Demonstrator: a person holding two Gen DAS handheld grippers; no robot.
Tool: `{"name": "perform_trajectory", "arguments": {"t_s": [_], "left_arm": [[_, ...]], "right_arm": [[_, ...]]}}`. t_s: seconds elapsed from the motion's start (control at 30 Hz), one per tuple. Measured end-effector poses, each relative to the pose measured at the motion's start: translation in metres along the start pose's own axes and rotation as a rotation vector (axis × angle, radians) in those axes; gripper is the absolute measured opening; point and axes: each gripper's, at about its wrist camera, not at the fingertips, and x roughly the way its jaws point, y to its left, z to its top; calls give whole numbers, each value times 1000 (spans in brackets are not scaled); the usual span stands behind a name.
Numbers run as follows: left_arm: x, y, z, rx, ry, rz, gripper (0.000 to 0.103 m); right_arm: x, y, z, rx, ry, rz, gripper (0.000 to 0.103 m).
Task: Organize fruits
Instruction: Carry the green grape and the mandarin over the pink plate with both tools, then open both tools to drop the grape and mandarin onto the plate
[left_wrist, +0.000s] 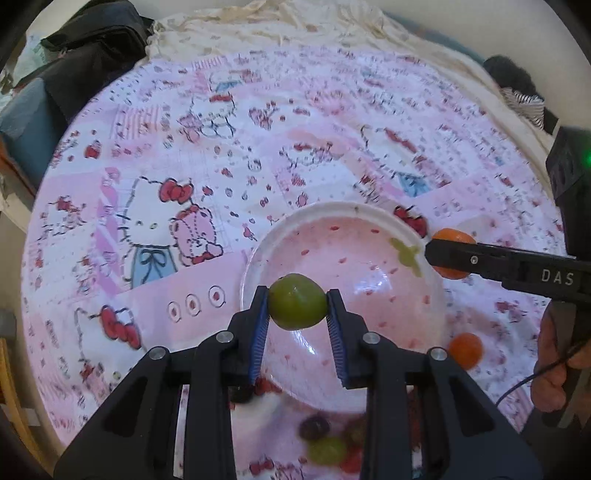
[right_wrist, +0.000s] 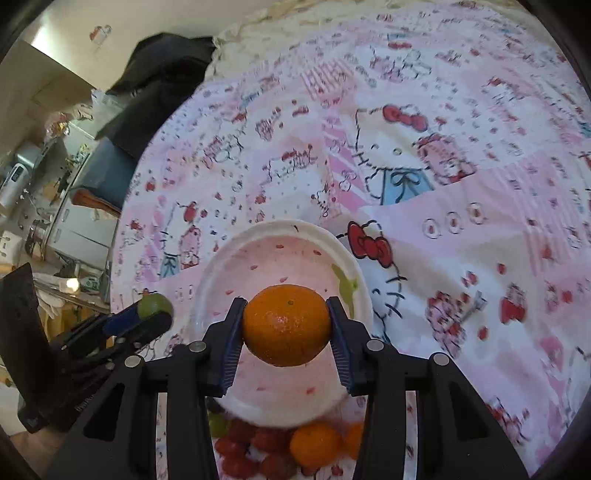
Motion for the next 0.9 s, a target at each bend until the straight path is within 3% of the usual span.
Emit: {"name": "perform_trajectory", "arguments": {"t_s": [0.33, 0.9], "left_arm": [[44, -17, 5, 96, 29, 43, 27], [64, -17, 4, 82, 97, 33, 29]], "right_arm": [[41, -17, 6, 27, 64, -51, 45], [48, -21, 8, 48, 68, -19, 48]]}}
